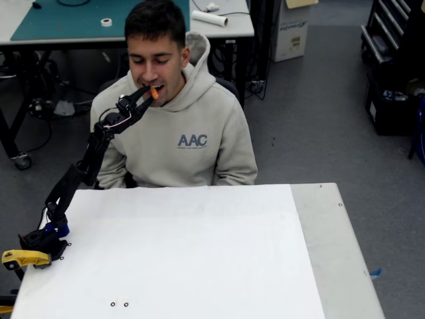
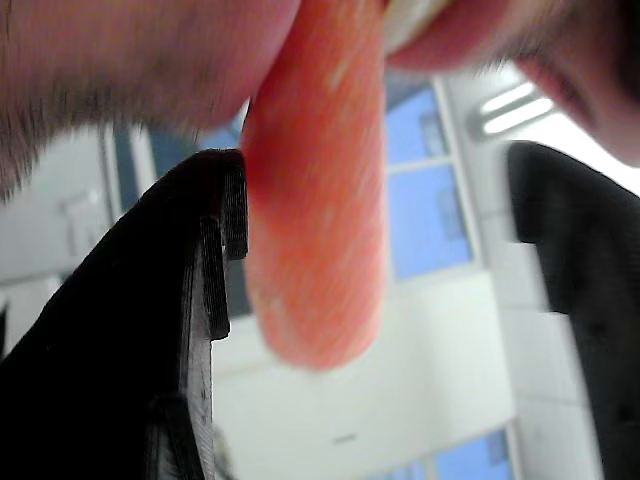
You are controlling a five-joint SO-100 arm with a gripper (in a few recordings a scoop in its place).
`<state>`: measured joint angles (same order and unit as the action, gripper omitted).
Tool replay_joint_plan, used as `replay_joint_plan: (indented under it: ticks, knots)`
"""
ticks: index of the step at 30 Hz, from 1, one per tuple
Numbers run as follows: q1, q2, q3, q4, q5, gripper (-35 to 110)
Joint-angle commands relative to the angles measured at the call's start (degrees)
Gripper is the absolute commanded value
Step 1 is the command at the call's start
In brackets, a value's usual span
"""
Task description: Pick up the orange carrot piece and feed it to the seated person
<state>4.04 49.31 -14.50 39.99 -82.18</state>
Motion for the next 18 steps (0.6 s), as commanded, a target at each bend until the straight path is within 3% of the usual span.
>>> replay_joint_plan:
  ticks: [1, 18]
  knots:
    - [0.8, 3.6, -4.8, -1.3, -0.2, 35]
    - [11.5, 3.2, -4.8, -0.6, -0.3, 35]
